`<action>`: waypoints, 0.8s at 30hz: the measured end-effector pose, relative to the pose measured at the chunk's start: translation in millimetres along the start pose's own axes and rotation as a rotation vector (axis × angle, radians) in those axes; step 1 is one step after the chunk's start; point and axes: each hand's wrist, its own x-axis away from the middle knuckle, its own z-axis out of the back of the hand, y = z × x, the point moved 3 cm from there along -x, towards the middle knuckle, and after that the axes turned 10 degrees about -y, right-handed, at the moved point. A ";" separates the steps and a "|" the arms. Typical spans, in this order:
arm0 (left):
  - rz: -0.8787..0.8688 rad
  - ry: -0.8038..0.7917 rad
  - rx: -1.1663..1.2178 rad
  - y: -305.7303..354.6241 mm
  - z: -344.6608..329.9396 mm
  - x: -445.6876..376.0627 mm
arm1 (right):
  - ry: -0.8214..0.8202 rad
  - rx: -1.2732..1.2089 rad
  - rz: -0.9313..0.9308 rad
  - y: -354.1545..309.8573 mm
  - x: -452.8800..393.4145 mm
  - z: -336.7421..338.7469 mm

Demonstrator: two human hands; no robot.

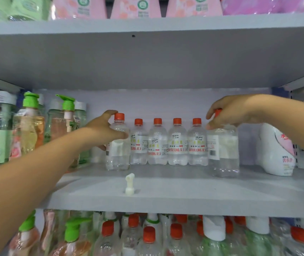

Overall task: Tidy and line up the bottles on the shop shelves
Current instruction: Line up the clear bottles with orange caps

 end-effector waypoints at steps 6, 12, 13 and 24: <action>-0.143 -0.059 0.199 -0.5 -22.9 -1.3 | 0.043 -0.125 0.208 -30.6 -16.4 -22.5; -0.160 -0.213 0.400 -13.2 -31.9 -8.8 | 0.330 -0.069 -0.010 5.7 -12.0 44.8; -0.168 -0.222 0.406 -14.2 -32.4 -9.8 | 0.297 -0.037 -0.085 15.1 -12.7 45.9; -0.152 -0.173 0.396 -10.7 -35.7 -8.7 | -0.031 0.171 -0.328 38.7 -55.5 -1.1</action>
